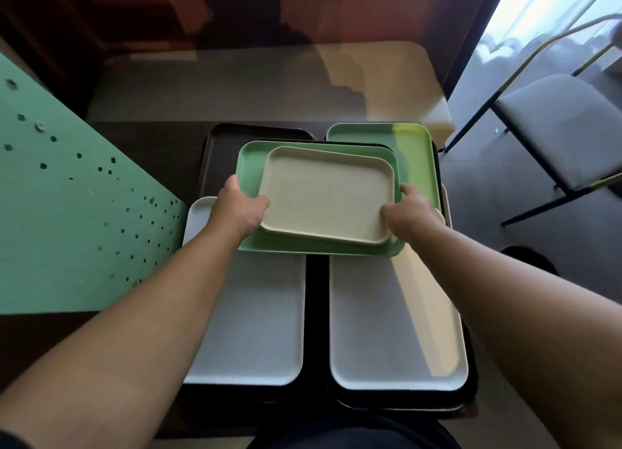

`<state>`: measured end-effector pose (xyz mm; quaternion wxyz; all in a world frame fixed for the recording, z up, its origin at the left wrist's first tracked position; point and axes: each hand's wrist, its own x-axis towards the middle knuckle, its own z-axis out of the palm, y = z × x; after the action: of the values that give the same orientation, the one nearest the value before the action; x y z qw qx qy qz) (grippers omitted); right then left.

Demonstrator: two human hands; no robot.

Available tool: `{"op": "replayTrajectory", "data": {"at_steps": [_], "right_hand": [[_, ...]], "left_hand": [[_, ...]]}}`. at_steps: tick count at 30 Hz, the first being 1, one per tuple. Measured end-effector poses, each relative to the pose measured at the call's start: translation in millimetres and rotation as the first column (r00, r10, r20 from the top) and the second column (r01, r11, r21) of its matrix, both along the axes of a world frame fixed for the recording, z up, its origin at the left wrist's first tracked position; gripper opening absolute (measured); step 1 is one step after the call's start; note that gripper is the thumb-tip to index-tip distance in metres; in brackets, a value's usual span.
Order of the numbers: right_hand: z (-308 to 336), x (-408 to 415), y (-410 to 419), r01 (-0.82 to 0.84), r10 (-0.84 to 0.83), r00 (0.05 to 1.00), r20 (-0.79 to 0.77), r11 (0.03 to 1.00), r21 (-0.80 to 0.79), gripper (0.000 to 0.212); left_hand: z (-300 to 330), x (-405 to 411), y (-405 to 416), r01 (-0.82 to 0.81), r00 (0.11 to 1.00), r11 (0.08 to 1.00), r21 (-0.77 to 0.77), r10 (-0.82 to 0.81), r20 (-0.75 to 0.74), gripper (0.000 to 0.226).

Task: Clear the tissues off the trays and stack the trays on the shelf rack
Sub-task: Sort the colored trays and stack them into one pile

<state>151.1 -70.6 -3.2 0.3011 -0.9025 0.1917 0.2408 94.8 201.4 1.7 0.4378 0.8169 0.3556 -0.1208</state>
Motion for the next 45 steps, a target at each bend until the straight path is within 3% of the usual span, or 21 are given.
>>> {"op": "replayTrajectory", "data": {"at_steps": [2,4,7,9,11,13,15,18,20,22,25,29,31,34,36,39,41,45], "right_hand": [[5,-3,-1,0.099,-0.099,0.995,0.002,0.991,0.087,0.063],[10,-9,-5,0.228,-0.233,0.972,-0.001,0.951,0.208,0.050],[16,-25,-17,0.398,-0.395,0.914,-0.096,0.824,0.403,0.030],[17,-41,-26,0.480,-0.474,0.867,-0.156,0.706,0.521,0.020],[16,-58,-34,0.518,-0.545,0.825,-0.151,0.620,0.590,0.023],[18,-75,-37,0.537,-0.632,0.769,-0.094,0.559,0.632,0.034],[22,-93,-32,0.550,-0.723,0.691,-0.018,0.509,0.662,0.043],[40,-125,-9,0.516,-0.747,0.652,0.130,0.563,0.646,0.047],[51,-146,2,0.429,-0.685,0.701,0.200,0.628,0.650,0.048],[54,-164,1,0.300,-0.607,0.763,0.222,0.637,0.710,0.048],[39,-173,-26,0.136,-0.454,0.832,0.321,0.726,0.675,0.023],[-1,-159,-84,0.297,-0.387,0.834,0.393,0.915,0.273,0.033],[-17,-151,-102,0.265,-0.283,0.888,0.363,0.959,0.098,0.040],[-33,-143,-110,0.157,-0.125,0.963,0.239,0.980,-0.119,0.048],[-39,-140,-108,0.133,-0.103,0.981,0.163,0.974,-0.182,0.052],[-44,-136,-107,0.065,-0.038,0.995,0.097,0.954,-0.292,0.036],[-44,-133,-109,0.096,-0.075,0.993,0.086,0.958,-0.269,0.020],[-37,-126,-115,0.231,-0.215,0.959,0.185,0.971,-0.069,0.019]], "left_hand": [[2,2,1,-0.029,0.998,0.999,-0.023,0.030,0.051,0.073],[6,4,9,-0.028,0.995,0.999,-0.047,0.032,0.096,0.082],[17,8,15,-0.009,0.984,0.992,-0.128,0.032,0.175,0.080],[24,9,12,-0.074,0.960,0.953,-0.295,0.148,0.237,0.072],[30,7,7,-0.250,0.871,0.811,-0.528,0.427,0.243,0.046],[28,-2,-6,-0.354,0.793,0.564,-0.746,0.604,0.080,0.011],[26,-19,-44,-0.319,0.819,0.333,-0.887,0.568,-0.080,0.016],[21,-40,-109,-0.264,0.867,0.216,-0.940,0.480,-0.133,0.050],[20,-42,-127,-0.275,0.856,0.216,-0.937,0.499,-0.136,0.068],[18,-35,-123,-0.269,0.857,0.261,-0.927,0.505,-0.106,0.063],[22,-24,-98,-0.199,0.880,0.400,-0.895,0.474,0.016,0.060],[28,-22,-62,-0.115,0.885,0.557,-0.823,0.433,0.169,0.061],[28,-26,-47,-0.112,0.889,0.597,-0.795,0.417,0.188,0.061],[23,-36,-35,-0.121,0.911,0.629,-0.768,0.377,0.166,0.051],[17,-44,-34,-0.138,0.922,0.641,-0.755,0.361,0.138,0.042],[9,-58,-36,-0.175,0.935,0.657,-0.734,0.345,0.086,0.038],[4,-66,-40,-0.171,0.947,0.668,-0.725,0.315,0.067,0.035],[-1,-73,-47,-0.153,0.966,0.695,-0.702,0.255,0.042,0.027]]}}
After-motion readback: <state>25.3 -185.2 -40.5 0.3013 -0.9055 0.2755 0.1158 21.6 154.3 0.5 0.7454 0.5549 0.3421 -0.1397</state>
